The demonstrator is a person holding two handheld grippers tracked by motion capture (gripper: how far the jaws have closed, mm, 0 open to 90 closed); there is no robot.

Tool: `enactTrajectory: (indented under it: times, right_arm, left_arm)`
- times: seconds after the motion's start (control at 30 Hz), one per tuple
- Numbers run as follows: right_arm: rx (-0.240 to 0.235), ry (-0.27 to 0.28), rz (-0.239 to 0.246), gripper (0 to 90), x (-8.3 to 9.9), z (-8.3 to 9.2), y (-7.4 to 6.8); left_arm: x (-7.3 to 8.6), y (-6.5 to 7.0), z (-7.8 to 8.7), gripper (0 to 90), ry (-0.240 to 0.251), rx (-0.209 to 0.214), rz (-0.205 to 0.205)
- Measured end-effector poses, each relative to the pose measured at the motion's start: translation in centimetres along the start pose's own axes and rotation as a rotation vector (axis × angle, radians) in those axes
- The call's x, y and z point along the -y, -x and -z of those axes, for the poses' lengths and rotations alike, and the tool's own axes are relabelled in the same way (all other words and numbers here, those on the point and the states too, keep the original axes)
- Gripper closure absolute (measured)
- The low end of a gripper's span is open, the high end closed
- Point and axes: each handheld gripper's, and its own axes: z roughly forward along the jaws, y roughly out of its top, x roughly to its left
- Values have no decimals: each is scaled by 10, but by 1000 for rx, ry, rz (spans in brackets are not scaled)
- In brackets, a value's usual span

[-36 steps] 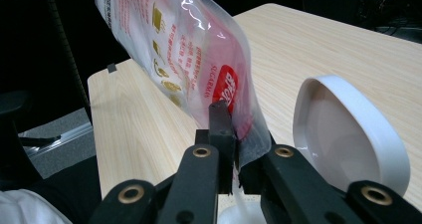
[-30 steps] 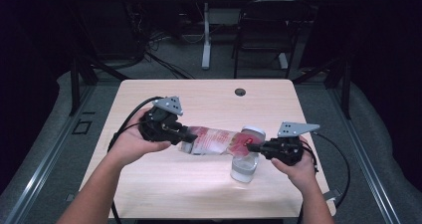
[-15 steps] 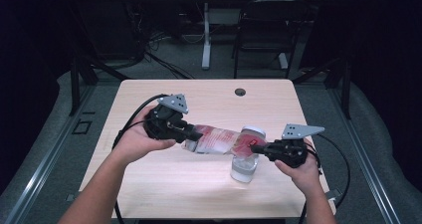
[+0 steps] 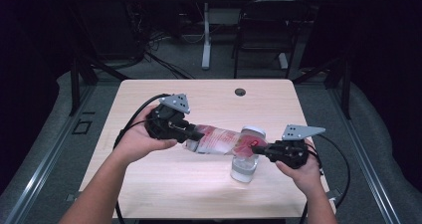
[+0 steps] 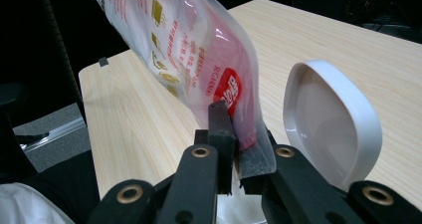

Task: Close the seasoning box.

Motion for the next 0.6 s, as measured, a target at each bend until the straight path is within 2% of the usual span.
enactTrajectory:
  times: [0.27, 0.6]
  right_arm:
    - [13, -9, 2, 873, -1, -1, -1]
    - [4, -4, -5, 871, 1, 0, 1]
  left_arm:
    - [0, -1, 0, 772, 7, 0, 2]
    - [-2, 0, 0, 772, 3, 1, 1]
